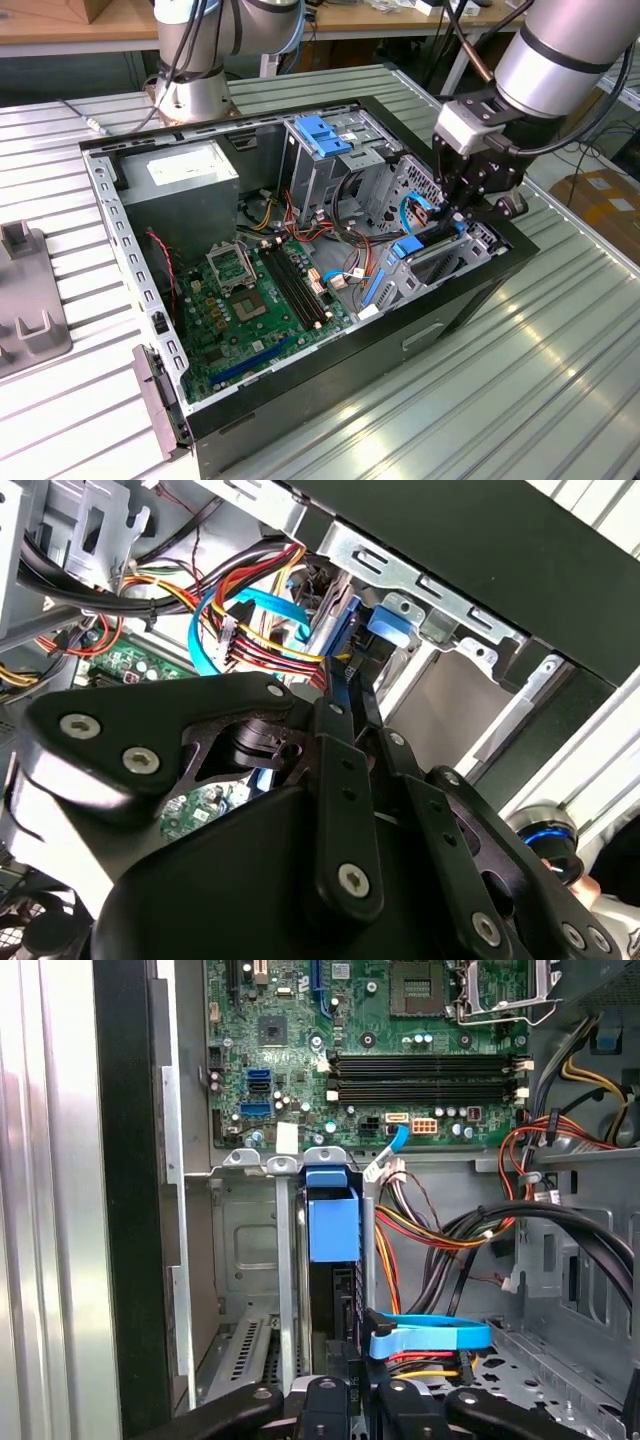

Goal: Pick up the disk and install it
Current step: 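Insert the first disk wire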

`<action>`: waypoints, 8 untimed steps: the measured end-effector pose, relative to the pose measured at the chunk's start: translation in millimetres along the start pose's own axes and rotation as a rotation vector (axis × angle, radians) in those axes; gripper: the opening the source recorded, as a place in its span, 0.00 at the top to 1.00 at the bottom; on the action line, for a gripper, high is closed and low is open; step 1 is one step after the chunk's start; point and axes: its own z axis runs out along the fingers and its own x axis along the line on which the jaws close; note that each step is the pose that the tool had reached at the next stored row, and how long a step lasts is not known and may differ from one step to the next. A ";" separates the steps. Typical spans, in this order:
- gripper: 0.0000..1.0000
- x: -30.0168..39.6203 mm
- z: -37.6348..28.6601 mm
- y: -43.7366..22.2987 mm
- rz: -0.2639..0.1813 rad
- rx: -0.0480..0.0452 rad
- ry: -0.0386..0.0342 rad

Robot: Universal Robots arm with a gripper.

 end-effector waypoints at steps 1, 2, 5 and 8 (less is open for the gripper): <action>0.83 0.0 0.5 0.3 -0.001 -0.0001 -0.0001; 0.83 0.1 1.0 0.7 -0.001 -0.0001 -0.0001; 0.83 0.2 3.2 1.3 -0.001 0.0000 -0.0001; 0.83 0.3 5.0 1.5 -0.001 -0.0001 0.0003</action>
